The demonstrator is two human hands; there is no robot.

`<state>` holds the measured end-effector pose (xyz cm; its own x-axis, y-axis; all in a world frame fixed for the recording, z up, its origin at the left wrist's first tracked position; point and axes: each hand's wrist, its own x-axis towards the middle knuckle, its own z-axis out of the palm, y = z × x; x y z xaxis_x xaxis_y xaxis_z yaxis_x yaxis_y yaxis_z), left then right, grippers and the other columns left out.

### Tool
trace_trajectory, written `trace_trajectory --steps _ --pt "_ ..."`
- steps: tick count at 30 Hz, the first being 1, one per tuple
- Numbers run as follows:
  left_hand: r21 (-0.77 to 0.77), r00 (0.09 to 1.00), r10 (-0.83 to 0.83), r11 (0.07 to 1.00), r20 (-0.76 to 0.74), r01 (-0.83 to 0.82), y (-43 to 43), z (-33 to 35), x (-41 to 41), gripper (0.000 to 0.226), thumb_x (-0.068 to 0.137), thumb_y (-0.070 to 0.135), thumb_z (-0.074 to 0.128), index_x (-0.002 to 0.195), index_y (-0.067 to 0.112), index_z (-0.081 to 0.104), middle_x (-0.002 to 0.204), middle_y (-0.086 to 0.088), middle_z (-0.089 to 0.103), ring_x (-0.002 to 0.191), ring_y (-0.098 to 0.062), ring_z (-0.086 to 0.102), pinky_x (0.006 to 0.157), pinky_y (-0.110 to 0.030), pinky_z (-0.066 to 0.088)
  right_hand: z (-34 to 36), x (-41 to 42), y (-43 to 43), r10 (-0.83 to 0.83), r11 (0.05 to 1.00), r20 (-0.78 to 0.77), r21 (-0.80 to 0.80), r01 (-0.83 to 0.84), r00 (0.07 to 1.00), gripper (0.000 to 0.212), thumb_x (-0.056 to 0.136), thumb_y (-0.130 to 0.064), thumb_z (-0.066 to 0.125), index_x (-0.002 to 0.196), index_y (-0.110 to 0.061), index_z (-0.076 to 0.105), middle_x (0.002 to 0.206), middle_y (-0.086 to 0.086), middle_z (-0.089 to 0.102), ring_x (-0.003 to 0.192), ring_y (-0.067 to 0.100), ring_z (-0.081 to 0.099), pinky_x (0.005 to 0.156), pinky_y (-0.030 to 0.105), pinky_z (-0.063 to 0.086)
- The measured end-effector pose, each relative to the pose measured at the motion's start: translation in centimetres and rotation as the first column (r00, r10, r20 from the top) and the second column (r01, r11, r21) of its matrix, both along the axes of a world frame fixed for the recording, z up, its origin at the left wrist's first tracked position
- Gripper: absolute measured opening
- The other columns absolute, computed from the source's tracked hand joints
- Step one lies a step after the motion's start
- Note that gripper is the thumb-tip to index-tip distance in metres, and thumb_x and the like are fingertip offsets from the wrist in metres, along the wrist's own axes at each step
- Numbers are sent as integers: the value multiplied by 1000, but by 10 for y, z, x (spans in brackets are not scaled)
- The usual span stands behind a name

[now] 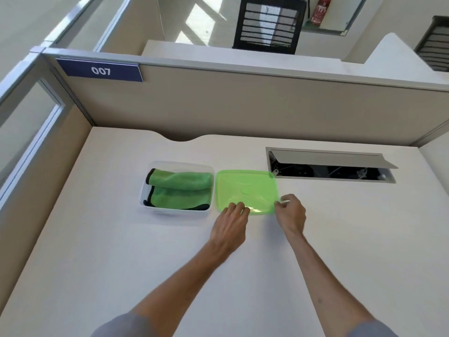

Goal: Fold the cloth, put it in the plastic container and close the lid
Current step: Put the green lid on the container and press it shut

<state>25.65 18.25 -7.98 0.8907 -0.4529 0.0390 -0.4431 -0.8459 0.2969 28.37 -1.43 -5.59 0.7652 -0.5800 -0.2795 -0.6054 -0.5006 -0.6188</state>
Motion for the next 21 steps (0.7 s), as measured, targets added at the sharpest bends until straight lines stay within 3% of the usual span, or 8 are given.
trace_trajectory --steps 5,7,9,12,16,19,21 --pt "9 999 -5 1000 -41 6 3 5 2 40 107 11 59 148 10 59 147 -9 61 127 -31 60 107 -43 54 -3 -4 -1 -131 984 6 126 129 991 18 92 -9 72 109 -10 80 90 2 76 102 36 75 82 30 45" --pt "-5 998 12 1000 -66 -12 4 10 2 37 112 19 56 148 12 60 149 -8 61 129 -31 60 108 -44 53 -1 -8 -1 -156 975 49 166 146 986 13 91 -8 73 102 -11 80 83 -3 75 95 37 76 81 32 50" --pt "-62 994 41 997 -99 -47 3 18 3 36 114 25 53 146 14 64 148 -5 64 129 -30 60 107 -44 53 5 -14 0 -195 956 126 245 160 973 8 91 -7 74 97 -11 78 87 4 78 83 36 79 76 37 62" --pt "-210 982 118 966 -146 -148 3 36 5 32 115 29 54 139 17 70 142 -1 69 125 -28 63 100 -43 55 17 -22 0 -239 915 229 377 141 944 11 94 -3 77 95 -14 76 92 9 76 70 27 81 61 23 65" --pt "-401 937 274 850 -219 -342 8 63 16 28 114 28 56 134 21 75 132 2 75 105 -21 73 90 -43 59 36 -32 -15 -201 919 335 390 59 920 8 97 -4 79 102 -10 76 89 10 76 65 10 79 72 30 70" --pt "-514 874 378 707 -306 -486 21 81 25 26 112 22 59 132 21 75 120 2 79 74 -17 73 83 -41 61 55 -40 -34 -158 928 406 372 -5 900 11 99 -3 78 109 -8 77 92 14 77 66 11 78 71 26 69" --pt "-537 818 421 618 -391 -574 35 87 33 26 110 21 60 133 20 74 104 1 81 70 -18 70 80 -42 62 69 -45 -46 -144 928 453 371 -40 880 14 100 -1 76 114 -5 77 94 18 76 69 10 77 70 24 69"
